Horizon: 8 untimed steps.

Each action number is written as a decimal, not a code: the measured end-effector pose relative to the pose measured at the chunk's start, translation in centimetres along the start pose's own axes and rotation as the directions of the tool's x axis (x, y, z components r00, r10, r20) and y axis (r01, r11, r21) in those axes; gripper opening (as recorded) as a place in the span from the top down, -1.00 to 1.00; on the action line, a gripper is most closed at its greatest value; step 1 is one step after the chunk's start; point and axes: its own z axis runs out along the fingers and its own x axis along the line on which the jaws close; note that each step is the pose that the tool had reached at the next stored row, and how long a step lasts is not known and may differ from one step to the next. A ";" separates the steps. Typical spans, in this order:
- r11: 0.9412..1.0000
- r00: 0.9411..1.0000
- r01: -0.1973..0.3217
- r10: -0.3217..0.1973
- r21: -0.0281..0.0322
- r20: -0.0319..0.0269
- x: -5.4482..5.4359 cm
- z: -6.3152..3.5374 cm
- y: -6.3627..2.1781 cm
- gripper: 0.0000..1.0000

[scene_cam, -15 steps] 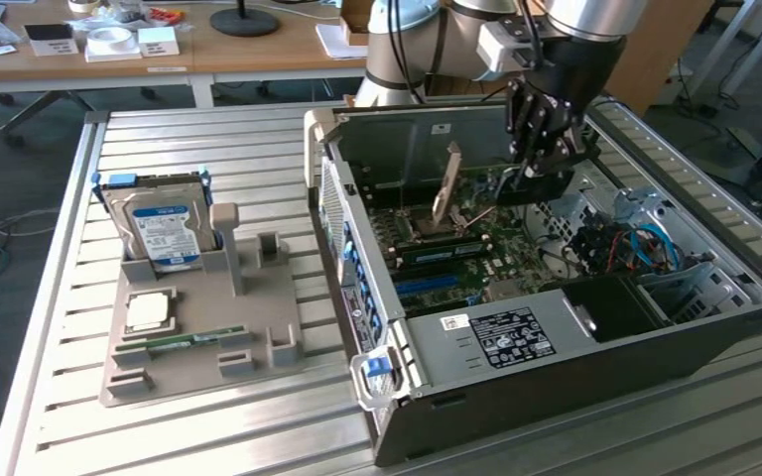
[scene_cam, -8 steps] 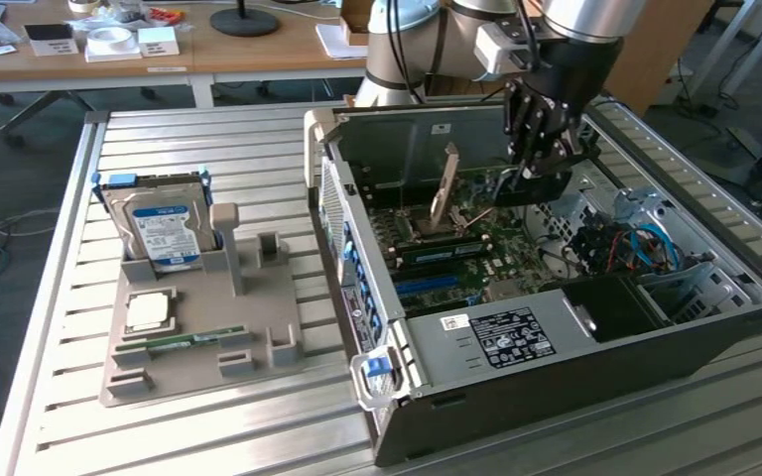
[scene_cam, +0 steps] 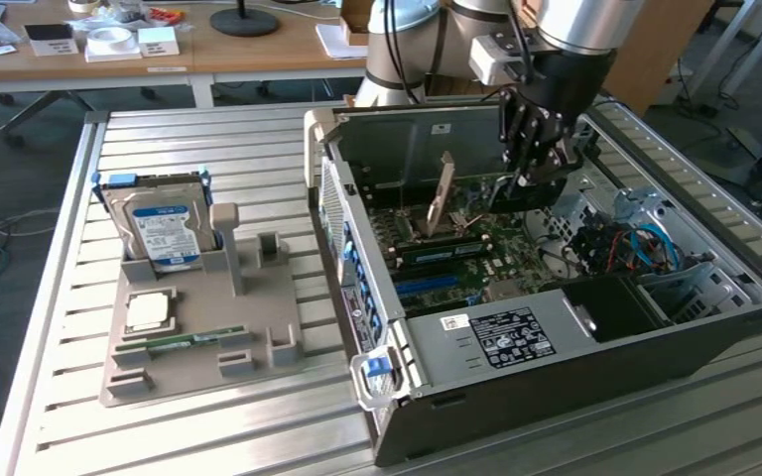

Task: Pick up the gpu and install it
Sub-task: 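Insert the gpu into the slot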

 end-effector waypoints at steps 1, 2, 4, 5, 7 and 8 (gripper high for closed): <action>1.000 1.000 0.002 -0.002 0.000 0.000 0.0 0.14 0.11 0.47; 1.000 1.000 0.004 -0.004 0.000 0.000 0.0 0.28 0.25 0.47; 1.000 1.000 0.008 -0.008 0.000 0.000 0.0 0.56 0.56 0.47; 1.000 1.000 0.010 -0.010 0.000 0.000 0.1 0.64 0.70 0.47; 1.000 1.000 0.015 -0.015 -0.001 0.000 0.2 0.71 0.91 0.47; 1.000 1.000 0.017 -0.017 -0.001 0.000 0.3 0.76 0.96 0.47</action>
